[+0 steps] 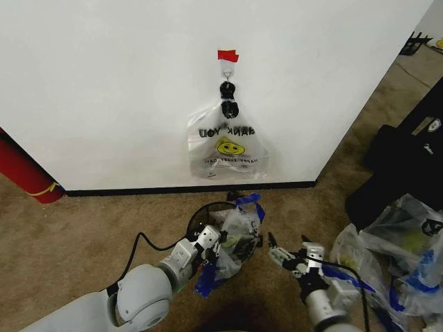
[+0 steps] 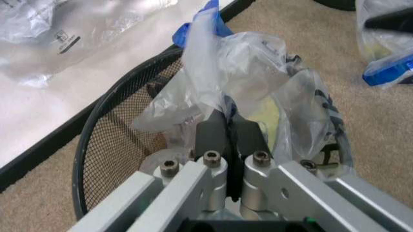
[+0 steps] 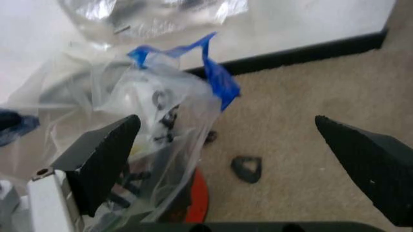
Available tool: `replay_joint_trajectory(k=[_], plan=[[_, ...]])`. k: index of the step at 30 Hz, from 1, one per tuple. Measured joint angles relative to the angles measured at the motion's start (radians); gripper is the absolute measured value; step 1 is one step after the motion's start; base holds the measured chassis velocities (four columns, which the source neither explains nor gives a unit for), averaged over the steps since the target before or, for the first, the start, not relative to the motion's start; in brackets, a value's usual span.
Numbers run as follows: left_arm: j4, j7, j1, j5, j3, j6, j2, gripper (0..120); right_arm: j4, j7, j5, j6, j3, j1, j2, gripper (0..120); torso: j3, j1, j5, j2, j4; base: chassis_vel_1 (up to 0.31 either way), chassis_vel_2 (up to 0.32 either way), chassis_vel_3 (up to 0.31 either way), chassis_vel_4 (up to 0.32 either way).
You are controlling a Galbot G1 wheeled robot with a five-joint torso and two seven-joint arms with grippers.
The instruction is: Pick up the garbage bag from the wall and place it over the trash bin.
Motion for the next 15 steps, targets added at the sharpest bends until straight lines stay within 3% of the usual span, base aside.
replay_joint_trajectory(k=[15], plan=[[-0.001, 0.001, -0.001, -0.007, 0.001, 0.002, 0.017, 0, -0.112, 0.049, 0.073, -0.119, -0.094, 0.152, 0.019, 100, 0.000, 0.000, 0.0001, 0.000, 0.0003, 0.000, 0.000, 0.000, 0.000]])
